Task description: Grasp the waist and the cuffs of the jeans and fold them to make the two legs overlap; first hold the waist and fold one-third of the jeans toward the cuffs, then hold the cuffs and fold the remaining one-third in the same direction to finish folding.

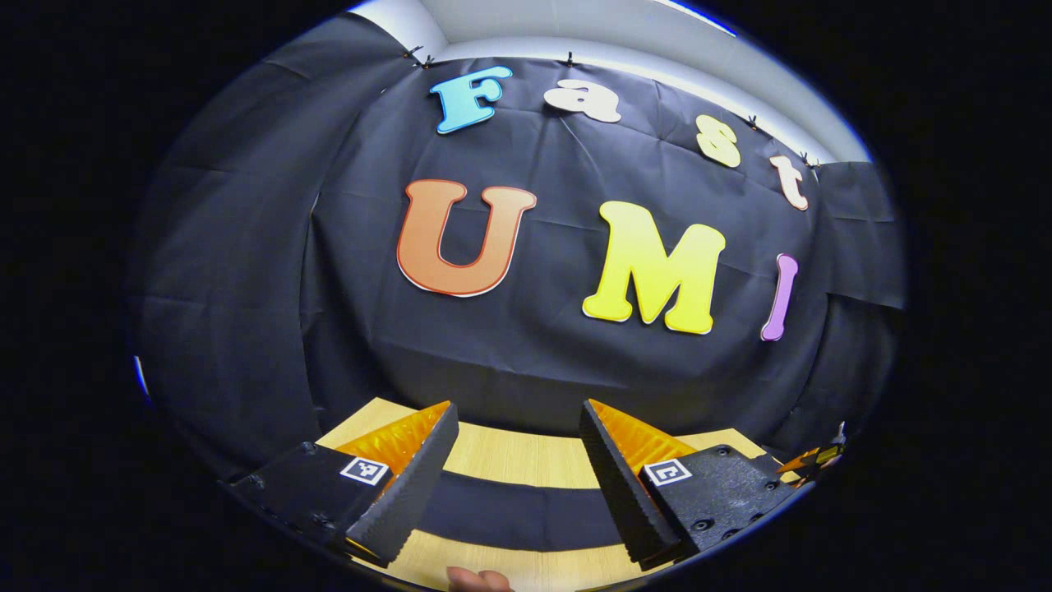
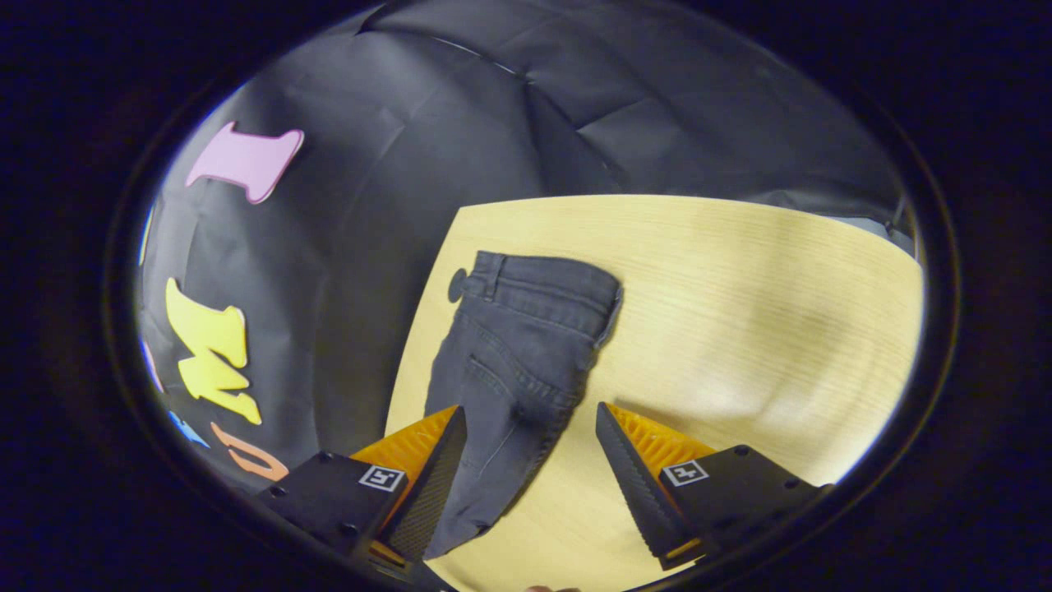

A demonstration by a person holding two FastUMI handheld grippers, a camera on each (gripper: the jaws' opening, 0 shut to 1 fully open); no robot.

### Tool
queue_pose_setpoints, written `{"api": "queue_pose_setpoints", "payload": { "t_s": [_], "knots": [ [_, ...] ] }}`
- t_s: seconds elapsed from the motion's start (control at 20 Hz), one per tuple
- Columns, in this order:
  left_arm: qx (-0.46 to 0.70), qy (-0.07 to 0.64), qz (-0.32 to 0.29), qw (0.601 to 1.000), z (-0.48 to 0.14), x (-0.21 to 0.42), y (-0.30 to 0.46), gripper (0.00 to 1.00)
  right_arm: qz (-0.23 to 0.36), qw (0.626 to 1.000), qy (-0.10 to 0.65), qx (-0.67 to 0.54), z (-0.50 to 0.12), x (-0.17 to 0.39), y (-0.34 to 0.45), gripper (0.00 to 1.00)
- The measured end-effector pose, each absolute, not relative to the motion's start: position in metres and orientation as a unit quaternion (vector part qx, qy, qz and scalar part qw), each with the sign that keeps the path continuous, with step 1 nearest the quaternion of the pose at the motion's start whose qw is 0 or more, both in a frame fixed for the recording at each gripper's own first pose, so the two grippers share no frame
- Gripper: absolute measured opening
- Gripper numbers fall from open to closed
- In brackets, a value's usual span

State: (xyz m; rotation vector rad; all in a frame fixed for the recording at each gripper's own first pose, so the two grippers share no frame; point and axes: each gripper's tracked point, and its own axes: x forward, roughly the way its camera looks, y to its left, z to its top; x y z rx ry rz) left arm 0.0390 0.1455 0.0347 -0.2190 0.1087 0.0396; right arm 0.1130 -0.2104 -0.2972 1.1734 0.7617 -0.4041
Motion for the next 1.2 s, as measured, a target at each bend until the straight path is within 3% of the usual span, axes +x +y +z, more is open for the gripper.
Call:
{"api": "queue_pose_setpoints", "payload": {
  "t_s": [0.15, 0.2, 0.45, 0.5, 0.65, 0.7, 0.85, 1.0, 1.1, 1.2],
  "knots": [
    [-0.096, 0.051, 0.015, 0.994, 0.046, 0.032, 0.141, 0.97, -0.178, 0.736, 0.338, 0.559, -0.302, 0.122, -0.213, 0.98],
    [-0.094, 0.052, 0.015, 0.994, 0.047, 0.031, 0.141, 0.96, -0.177, 0.731, 0.33, 0.571, -0.302, 0.128, -0.212, 0.92],
    [-0.091, 0.06, 0.026, 0.994, 0.05, 0.023, 0.151, 0.97, -0.182, 0.716, 0.318, 0.594, -0.312, 0.143, -0.212, 0.94],
    [-0.092, 0.059, 0.027, 0.994, 0.052, 0.023, 0.151, 0.96, -0.197, 0.711, 0.323, 0.593, -0.32, 0.141, -0.216, 0.85],
    [-0.091, 0.062, 0.025, 0.994, 0.05, 0.023, 0.15, 0.96, -0.217, 0.684, 0.322, 0.617, -0.33, 0.141, -0.216, 0.35],
    [-0.091, 0.062, 0.023, 0.994, 0.05, 0.022, 0.148, 0.96, -0.214, 0.688, 0.317, 0.617, -0.33, 0.14, -0.217, 0.28],
    [-0.087, 0.069, 0.017, 0.994, 0.048, 0.023, 0.143, 1.0, -0.225, 0.71, 0.327, 0.581, -0.336, 0.139, -0.22, 0.04],
    [-0.084, 0.074, 0.013, 0.994, 0.047, 0.021, 0.139, 0.97, -0.236, 0.75, 0.35, 0.51, -0.33, 0.14, -0.22, 0.08],
    [-0.083, 0.075, 0.015, 0.994, 0.045, 0.02, 0.14, 0.97, -0.224, 0.8, 0.354, 0.43, -0.313, 0.143, -0.219, 0.03],
    [-0.089, 0.08, 0.017, 0.993, 0.041, 0.019, 0.141, 0.97, -0.198, 0.849, 0.346, 0.346, -0.287, 0.153, -0.214, 0.08]
  ]
}}
